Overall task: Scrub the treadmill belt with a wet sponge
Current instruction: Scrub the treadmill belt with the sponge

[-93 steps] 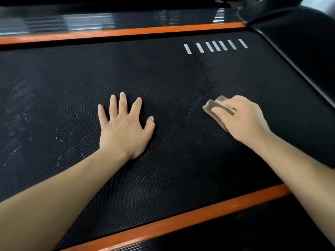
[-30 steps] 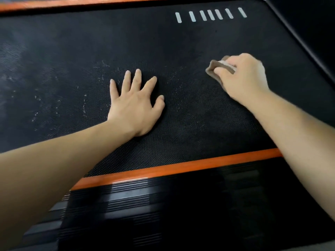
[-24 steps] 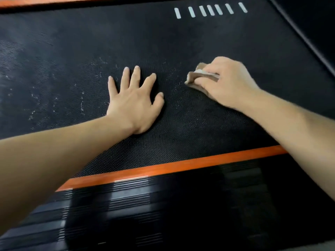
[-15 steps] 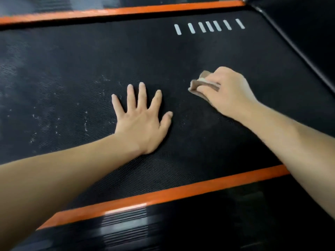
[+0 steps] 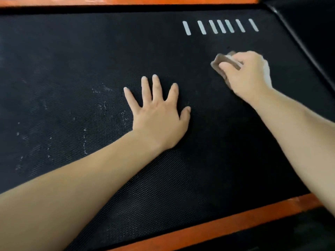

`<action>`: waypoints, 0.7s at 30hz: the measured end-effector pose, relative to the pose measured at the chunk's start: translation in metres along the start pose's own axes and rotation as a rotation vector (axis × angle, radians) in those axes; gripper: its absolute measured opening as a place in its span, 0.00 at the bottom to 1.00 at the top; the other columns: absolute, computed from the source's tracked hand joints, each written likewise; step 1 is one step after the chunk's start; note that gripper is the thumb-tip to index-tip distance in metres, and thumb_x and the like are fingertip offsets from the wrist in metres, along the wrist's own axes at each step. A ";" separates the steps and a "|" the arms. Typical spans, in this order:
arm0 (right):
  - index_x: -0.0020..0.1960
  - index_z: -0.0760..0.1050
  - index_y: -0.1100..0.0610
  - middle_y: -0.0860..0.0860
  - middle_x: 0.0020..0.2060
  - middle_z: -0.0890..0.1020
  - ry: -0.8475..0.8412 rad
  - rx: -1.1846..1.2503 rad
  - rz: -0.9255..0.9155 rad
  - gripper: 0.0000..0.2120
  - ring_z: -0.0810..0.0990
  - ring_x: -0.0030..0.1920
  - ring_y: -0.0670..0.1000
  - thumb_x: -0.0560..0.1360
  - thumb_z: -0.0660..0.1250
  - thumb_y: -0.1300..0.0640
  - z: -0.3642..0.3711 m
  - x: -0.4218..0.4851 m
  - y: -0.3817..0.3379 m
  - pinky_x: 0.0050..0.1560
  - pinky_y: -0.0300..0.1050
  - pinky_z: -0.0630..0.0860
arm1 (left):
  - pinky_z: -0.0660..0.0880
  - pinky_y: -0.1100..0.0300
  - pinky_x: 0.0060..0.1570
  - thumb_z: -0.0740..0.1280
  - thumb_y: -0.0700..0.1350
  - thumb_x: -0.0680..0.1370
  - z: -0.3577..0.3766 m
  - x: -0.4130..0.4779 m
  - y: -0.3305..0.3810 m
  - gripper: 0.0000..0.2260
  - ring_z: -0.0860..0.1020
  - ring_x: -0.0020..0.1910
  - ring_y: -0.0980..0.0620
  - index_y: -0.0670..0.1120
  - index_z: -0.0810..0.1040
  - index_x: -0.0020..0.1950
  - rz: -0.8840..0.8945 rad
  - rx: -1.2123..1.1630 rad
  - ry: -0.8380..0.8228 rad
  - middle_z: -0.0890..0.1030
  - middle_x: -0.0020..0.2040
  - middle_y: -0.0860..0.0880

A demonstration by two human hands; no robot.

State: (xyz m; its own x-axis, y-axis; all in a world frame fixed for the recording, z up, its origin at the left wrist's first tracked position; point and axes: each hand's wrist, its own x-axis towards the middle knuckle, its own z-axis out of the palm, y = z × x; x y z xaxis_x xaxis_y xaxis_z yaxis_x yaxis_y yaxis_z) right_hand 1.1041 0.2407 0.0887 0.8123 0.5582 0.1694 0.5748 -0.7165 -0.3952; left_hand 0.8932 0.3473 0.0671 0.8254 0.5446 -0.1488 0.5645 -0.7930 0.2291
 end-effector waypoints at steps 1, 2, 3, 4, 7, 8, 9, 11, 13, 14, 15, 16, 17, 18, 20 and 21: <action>0.39 0.76 0.51 0.48 0.45 0.78 0.017 0.002 0.005 0.13 0.80 0.47 0.54 0.77 0.66 0.45 0.004 0.004 -0.002 0.44 0.43 0.67 | 0.35 0.28 0.74 0.48 0.65 0.82 0.002 0.002 -0.001 0.31 0.37 0.82 0.38 0.54 0.50 0.83 -0.005 -0.002 0.015 0.43 0.84 0.40; 0.41 0.77 0.51 0.49 0.44 0.77 0.001 -0.002 -0.042 0.11 0.78 0.46 0.54 0.77 0.67 0.45 0.007 0.000 -0.005 0.44 0.43 0.67 | 0.36 0.28 0.74 0.48 0.65 0.82 0.005 0.003 0.000 0.31 0.37 0.82 0.38 0.54 0.50 0.83 -0.004 -0.001 0.030 0.43 0.84 0.40; 0.42 0.79 0.52 0.49 0.43 0.76 -0.050 -0.001 -0.114 0.11 0.77 0.44 0.52 0.78 0.67 0.46 0.010 -0.008 -0.007 0.43 0.44 0.67 | 0.36 0.27 0.73 0.47 0.65 0.82 0.008 0.003 0.000 0.31 0.38 0.82 0.38 0.55 0.50 0.83 -0.005 0.001 0.048 0.43 0.84 0.41; 0.42 0.79 0.53 0.49 0.42 0.76 -0.123 0.015 -0.185 0.12 0.75 0.43 0.51 0.78 0.68 0.47 0.012 -0.017 -0.009 0.42 0.45 0.68 | 0.36 0.27 0.73 0.46 0.66 0.82 0.011 0.003 0.000 0.31 0.38 0.82 0.38 0.55 0.50 0.83 -0.014 0.007 0.070 0.44 0.84 0.41; 0.39 0.79 0.51 0.48 0.42 0.76 -0.154 0.027 -0.237 0.13 0.76 0.44 0.49 0.78 0.67 0.45 0.008 0.001 -0.001 0.44 0.46 0.71 | 0.38 0.27 0.74 0.43 0.67 0.81 0.017 0.004 0.002 0.32 0.40 0.82 0.38 0.56 0.50 0.83 -0.032 0.032 0.114 0.45 0.84 0.41; 0.41 0.80 0.51 0.47 0.43 0.77 -0.101 0.014 -0.191 0.13 0.77 0.45 0.50 0.78 0.66 0.44 0.008 0.021 0.003 0.45 0.47 0.72 | 0.38 0.27 0.74 0.42 0.67 0.80 0.017 0.004 0.002 0.33 0.40 0.82 0.38 0.56 0.50 0.83 -0.030 0.037 0.120 0.46 0.84 0.41; 0.45 0.82 0.50 0.47 0.44 0.79 -0.050 0.011 -0.138 0.13 0.78 0.47 0.51 0.78 0.65 0.43 0.008 0.038 0.004 0.46 0.48 0.74 | 0.39 0.27 0.74 0.42 0.68 0.80 0.018 0.003 0.003 0.33 0.41 0.82 0.38 0.56 0.50 0.83 -0.033 0.041 0.124 0.47 0.84 0.42; 0.49 0.82 0.50 0.48 0.45 0.79 0.000 0.016 -0.122 0.12 0.78 0.47 0.53 0.78 0.64 0.44 0.014 0.048 -0.001 0.47 0.49 0.75 | 0.39 0.28 0.75 0.42 0.68 0.80 0.017 0.002 0.003 0.33 0.40 0.82 0.39 0.57 0.49 0.83 -0.036 0.044 0.128 0.46 0.84 0.42; 0.45 0.79 0.52 0.49 0.44 0.75 -0.080 0.016 -0.272 0.11 0.76 0.45 0.52 0.79 0.65 0.46 0.022 0.027 -0.010 0.44 0.48 0.71 | 0.38 0.29 0.75 0.41 0.68 0.80 0.015 0.002 0.003 0.33 0.39 0.82 0.40 0.57 0.47 0.83 -0.038 0.046 0.118 0.45 0.84 0.43; 0.44 0.79 0.54 0.50 0.43 0.75 -0.149 0.039 -0.357 0.12 0.75 0.44 0.52 0.79 0.66 0.46 0.023 0.014 -0.014 0.44 0.48 0.72 | 0.37 0.30 0.75 0.41 0.68 0.80 0.014 0.002 0.003 0.33 0.38 0.82 0.41 0.58 0.46 0.83 -0.042 0.047 0.114 0.44 0.84 0.43; 0.42 0.79 0.55 0.50 0.42 0.75 -0.195 0.059 -0.407 0.14 0.76 0.44 0.52 0.79 0.67 0.46 0.021 0.008 -0.014 0.44 0.49 0.73 | 0.37 0.30 0.75 0.40 0.68 0.80 0.014 0.002 0.003 0.33 0.37 0.82 0.41 0.58 0.45 0.83 -0.044 0.048 0.111 0.43 0.84 0.44; 0.41 0.78 0.54 0.50 0.43 0.76 -0.196 0.053 -0.413 0.14 0.76 0.44 0.52 0.79 0.67 0.46 0.019 0.016 -0.009 0.45 0.50 0.73 | 0.36 0.30 0.75 0.40 0.69 0.80 0.013 0.002 0.004 0.33 0.36 0.82 0.42 0.58 0.44 0.83 -0.044 0.046 0.108 0.42 0.84 0.44; 0.41 0.78 0.53 0.50 0.44 0.77 -0.159 0.036 -0.385 0.13 0.76 0.45 0.52 0.79 0.66 0.45 0.018 0.031 -0.004 0.47 0.50 0.73 | 0.36 0.31 0.75 0.40 0.69 0.80 0.013 0.002 0.004 0.33 0.36 0.82 0.42 0.59 0.44 0.83 -0.041 0.045 0.105 0.42 0.84 0.44; 0.43 0.79 0.51 0.50 0.46 0.77 -0.112 0.028 -0.311 0.12 0.76 0.47 0.53 0.79 0.65 0.45 0.018 0.052 0.001 0.48 0.49 0.73 | 0.36 0.31 0.75 0.40 0.69 0.80 0.013 0.002 0.004 0.33 0.36 0.82 0.42 0.59 0.44 0.83 -0.040 0.044 0.104 0.42 0.84 0.45; 0.45 0.79 0.50 0.50 0.49 0.80 -0.032 0.037 -0.181 0.12 0.78 0.50 0.54 0.79 0.64 0.44 0.019 0.079 0.002 0.48 0.49 0.73 | 0.36 0.31 0.76 0.40 0.69 0.80 0.013 0.002 0.003 0.33 0.35 0.82 0.43 0.59 0.43 0.83 -0.044 0.041 0.105 0.41 0.84 0.45; 0.45 0.80 0.51 0.49 0.47 0.80 -0.021 0.039 -0.190 0.11 0.78 0.48 0.54 0.78 0.64 0.45 0.022 0.079 -0.001 0.45 0.47 0.72 | 0.36 0.32 0.76 0.40 0.69 0.79 0.013 0.002 0.003 0.33 0.36 0.82 0.43 0.59 0.44 0.83 -0.048 0.043 0.106 0.42 0.84 0.45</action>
State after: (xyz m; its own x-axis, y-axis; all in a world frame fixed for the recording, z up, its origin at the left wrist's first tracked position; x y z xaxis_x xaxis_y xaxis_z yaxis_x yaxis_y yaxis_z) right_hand 1.1658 0.2949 0.0823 0.6871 0.6907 0.2255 0.7129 -0.5812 -0.3924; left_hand 0.8968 0.3420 0.0549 0.7935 0.6060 -0.0553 0.6048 -0.7753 0.1822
